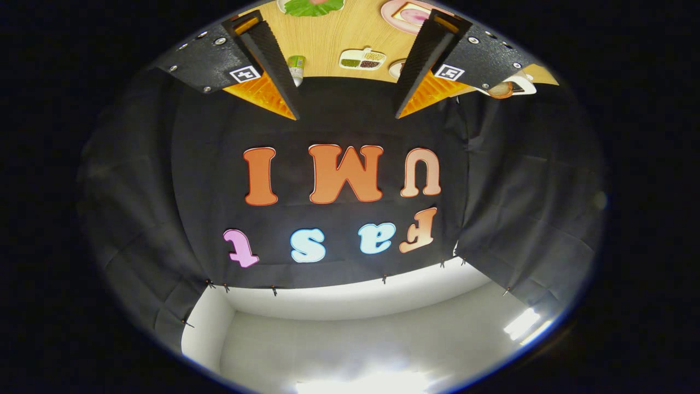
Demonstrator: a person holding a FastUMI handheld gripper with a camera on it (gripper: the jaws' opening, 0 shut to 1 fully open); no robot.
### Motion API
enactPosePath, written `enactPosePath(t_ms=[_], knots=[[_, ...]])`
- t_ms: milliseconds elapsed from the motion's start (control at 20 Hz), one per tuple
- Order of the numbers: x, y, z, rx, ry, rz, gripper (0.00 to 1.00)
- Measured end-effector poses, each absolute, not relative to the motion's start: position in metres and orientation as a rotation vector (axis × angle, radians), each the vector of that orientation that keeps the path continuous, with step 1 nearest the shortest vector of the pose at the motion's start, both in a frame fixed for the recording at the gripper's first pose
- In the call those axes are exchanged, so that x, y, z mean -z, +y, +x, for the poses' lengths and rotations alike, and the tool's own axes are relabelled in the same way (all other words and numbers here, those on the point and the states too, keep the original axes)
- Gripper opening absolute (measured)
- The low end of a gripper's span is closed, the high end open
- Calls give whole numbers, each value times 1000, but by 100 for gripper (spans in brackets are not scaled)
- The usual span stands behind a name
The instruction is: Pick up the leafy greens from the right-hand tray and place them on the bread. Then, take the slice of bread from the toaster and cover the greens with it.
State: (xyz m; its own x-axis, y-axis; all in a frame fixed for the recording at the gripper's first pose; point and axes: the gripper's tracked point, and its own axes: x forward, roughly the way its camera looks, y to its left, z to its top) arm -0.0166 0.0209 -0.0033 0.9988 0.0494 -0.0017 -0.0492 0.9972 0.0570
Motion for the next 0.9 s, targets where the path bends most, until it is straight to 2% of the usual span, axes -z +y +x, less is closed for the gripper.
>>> enactPosePath(t_ms=[450, 900], knots=[[46, 13, 1, -96, 117, 82, 99], [128, 7, -1, -131, 413, 118, 100]])
